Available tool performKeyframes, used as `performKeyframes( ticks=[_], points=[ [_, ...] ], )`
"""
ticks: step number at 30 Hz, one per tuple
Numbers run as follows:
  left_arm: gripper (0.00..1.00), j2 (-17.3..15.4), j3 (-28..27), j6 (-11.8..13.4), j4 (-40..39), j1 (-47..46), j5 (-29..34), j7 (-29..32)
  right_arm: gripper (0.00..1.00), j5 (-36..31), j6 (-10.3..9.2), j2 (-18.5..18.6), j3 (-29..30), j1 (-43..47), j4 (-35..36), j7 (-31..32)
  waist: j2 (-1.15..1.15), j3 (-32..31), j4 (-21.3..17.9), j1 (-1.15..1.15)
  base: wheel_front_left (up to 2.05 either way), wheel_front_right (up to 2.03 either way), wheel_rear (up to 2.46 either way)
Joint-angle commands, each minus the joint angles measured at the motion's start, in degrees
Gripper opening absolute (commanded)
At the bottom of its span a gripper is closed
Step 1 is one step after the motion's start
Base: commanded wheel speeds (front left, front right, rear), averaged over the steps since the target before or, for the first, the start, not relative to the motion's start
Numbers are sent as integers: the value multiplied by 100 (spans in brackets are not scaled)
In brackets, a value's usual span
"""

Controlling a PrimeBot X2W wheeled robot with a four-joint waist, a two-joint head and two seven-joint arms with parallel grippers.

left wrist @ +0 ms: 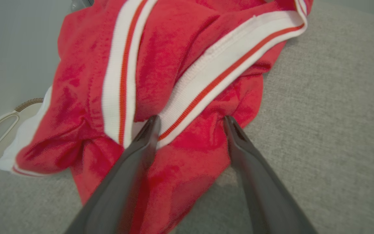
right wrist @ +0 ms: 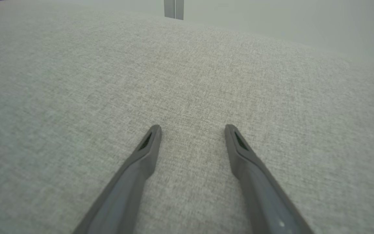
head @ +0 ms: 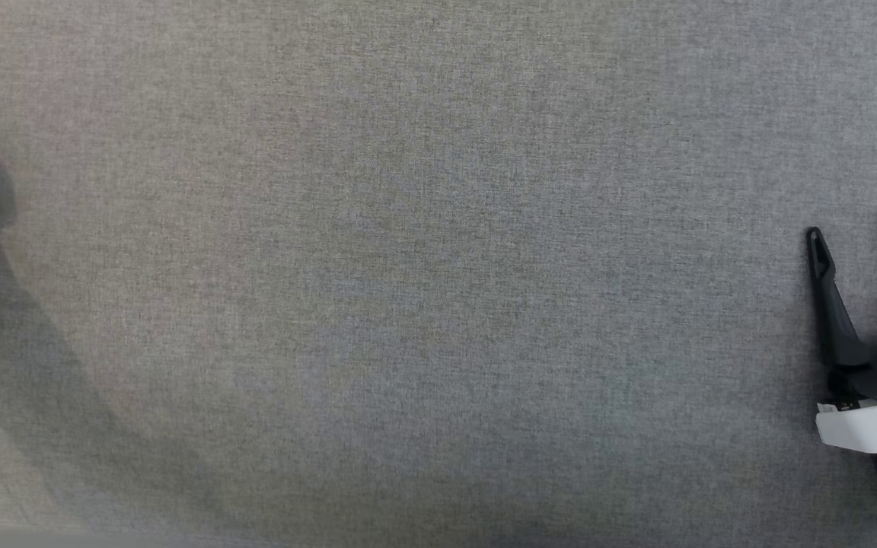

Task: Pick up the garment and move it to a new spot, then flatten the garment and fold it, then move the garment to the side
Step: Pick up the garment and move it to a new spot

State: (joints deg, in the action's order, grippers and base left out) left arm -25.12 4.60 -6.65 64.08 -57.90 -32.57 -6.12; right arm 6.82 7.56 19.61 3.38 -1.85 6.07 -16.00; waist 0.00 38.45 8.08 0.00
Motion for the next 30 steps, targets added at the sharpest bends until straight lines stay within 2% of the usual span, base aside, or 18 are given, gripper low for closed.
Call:
performKeyframes(
  ticks=[1, 2, 3, 4, 7, 11, 16, 20, 25, 28, 30],
  points=[
    [100, -39, 47, 40, 199, 4, 20, 88, 100, 33, -14, 10, -27, 269, -400, 155, 0, -35, 22, 0, 0, 0, 0],
    [94, -34, 68, 32, 269, -19, 37, 97, 100, 41, -14, 12, -33, 272, -415, 155, 0, -59, 30, 0, 0, 0, 0],
    [44, -39, 76, 31, 351, -37, 36, 111, 100, 43, -14, 11, -41, 283, -436, 154, 0, -101, 40, 0, 0, 0, 0],
    [0, -43, 91, 25, 415, -55, 27, 161, 100, 48, -14, 2, -51, 288, -453, 154, 0, -136, 43, 0, 0, 0, 0],
    [0, -40, 180, -31, 507, -119, -14, 294, 100, 90, -13, -100, -108, 265, -535, 152, 0, -357, 50, 0, 0, 0, 0],
    [0, -232, 334, -77, 304, -260, -23, 356, 100, 116, -6, -284, -258, 253, -728, 137, 0, -813, 10, 0, 0, 0, 0],
    [0, -459, 811, -86, -587, -84, -263, 665, 100, 131, 0, -646, -472, 189, -979, 108, 0, -1558, -183, 0, 0, 0, 0],
    [0, -721, 1121, -84, -1673, 169, -695, 943, 100, 135, -9, -950, -576, 174, -1127, 90, 0, -2111, -416, 0, 0, 0, 0],
    [0, -1090, 1434, -86, -3493, 668, -1345, 1793, 100, 98, -9, -1240, -575, 314, -1266, 89, 0, -2727, -748, 0, 0, 0, 0],
    [0, -1156, 1460, -76, -4787, 1086, -1818, 2363, 100, 79, -9, -1323, -534, 439, -1308, 89, 0, -2973, -910, 0, 0, 0, 0],
    [0, -1134, 1441, 28, -5686, 1347, -2173, 2731, 100, 73, -9, -1359, -478, 506, -1315, 88, 0, -3051, -1004, 0, 0, 0, 0]
  ],
)
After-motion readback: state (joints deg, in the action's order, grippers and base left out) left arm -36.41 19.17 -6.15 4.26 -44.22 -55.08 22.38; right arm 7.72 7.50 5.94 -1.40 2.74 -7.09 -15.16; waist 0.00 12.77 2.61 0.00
